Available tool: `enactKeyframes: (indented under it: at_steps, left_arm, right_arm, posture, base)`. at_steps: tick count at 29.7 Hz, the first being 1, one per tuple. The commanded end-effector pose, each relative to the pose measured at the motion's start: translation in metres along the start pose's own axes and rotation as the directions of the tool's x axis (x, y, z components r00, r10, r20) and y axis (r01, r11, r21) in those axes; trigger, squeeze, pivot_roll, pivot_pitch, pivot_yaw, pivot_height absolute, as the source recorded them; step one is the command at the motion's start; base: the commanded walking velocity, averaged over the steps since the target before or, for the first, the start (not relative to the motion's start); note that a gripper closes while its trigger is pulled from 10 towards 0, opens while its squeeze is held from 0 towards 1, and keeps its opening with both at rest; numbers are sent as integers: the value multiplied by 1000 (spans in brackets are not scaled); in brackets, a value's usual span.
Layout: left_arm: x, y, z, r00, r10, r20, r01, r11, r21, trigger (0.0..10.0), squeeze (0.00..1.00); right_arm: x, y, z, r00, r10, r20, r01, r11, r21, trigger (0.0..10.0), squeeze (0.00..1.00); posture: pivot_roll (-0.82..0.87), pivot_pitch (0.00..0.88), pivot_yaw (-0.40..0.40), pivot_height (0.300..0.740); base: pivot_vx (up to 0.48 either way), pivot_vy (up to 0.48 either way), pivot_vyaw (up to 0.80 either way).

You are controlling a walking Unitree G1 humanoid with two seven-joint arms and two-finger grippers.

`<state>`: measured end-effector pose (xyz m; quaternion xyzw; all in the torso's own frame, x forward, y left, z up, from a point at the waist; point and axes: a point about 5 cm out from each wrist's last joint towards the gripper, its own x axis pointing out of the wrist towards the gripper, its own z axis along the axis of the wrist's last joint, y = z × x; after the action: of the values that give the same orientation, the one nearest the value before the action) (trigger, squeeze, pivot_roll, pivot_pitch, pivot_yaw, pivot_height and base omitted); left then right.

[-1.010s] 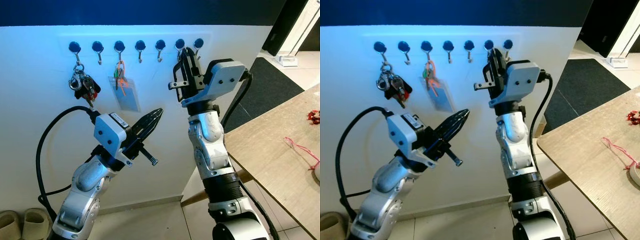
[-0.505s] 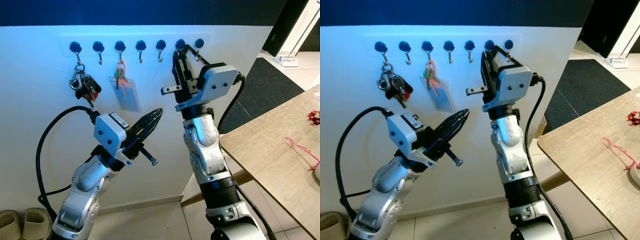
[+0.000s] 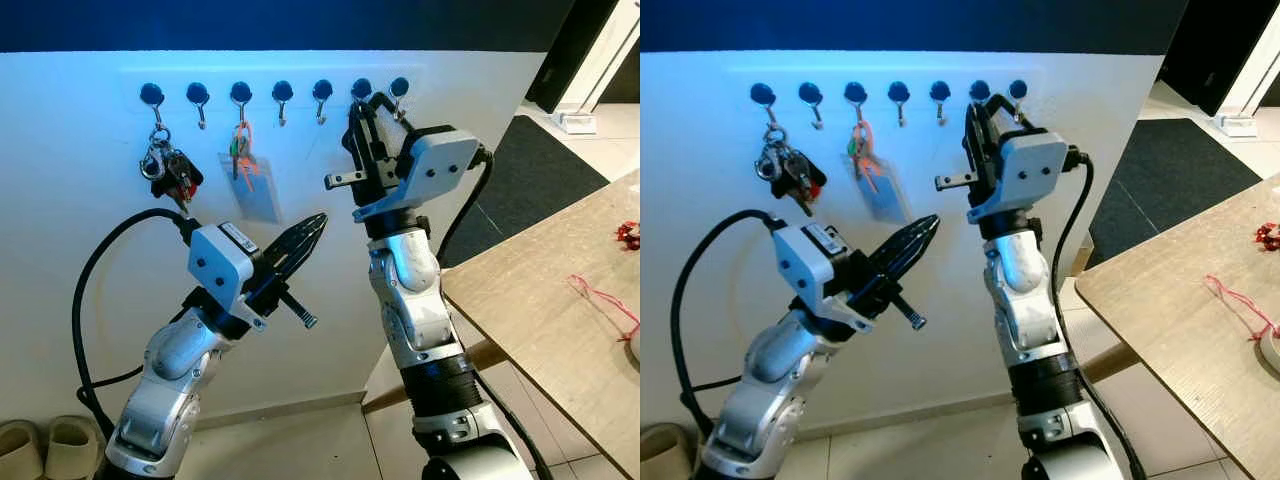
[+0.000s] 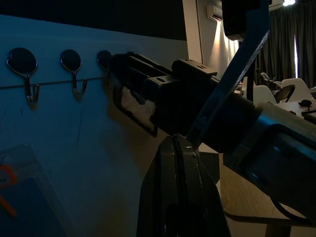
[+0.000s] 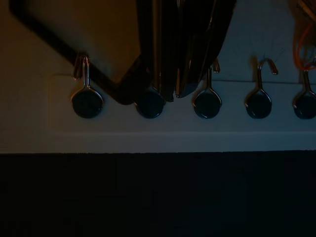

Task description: Hang keys on a hook

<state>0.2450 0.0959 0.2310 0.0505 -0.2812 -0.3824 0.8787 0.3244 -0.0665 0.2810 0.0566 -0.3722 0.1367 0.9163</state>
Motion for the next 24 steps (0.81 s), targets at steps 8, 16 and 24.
enactKeyframes:
  at_steps: [8, 16, 24]
  left_arm:
    - [1, -3, 2, 1000, -13, 4, 13, 1000, 11, 10000, 0]
    - [1, -3, 2, 1000, -12, 2, 12, 1000, 13, 10000, 0]
    - [1, -3, 2, 1000, -12, 1, 12, 1000, 13, 10000, 0]
  right_arm:
    - [3, -9, -10, 997, -32, -71, 31, 999, -13, 10000, 0]
    - [4, -7, -15, 994, -17, -108, 17, 1000, -3, 10000, 0]
    - [3, -5, -15, 994, -1, -105, 2, 1000, 12, 10000, 0]
  posture:
    - [60, 77, -63, 740]
    - [60, 80, -64, 740]
    - [60, 82, -64, 740]
  base:
    - [0, 0, 0]
    - [0, 0, 0]
    - [0, 0, 0]
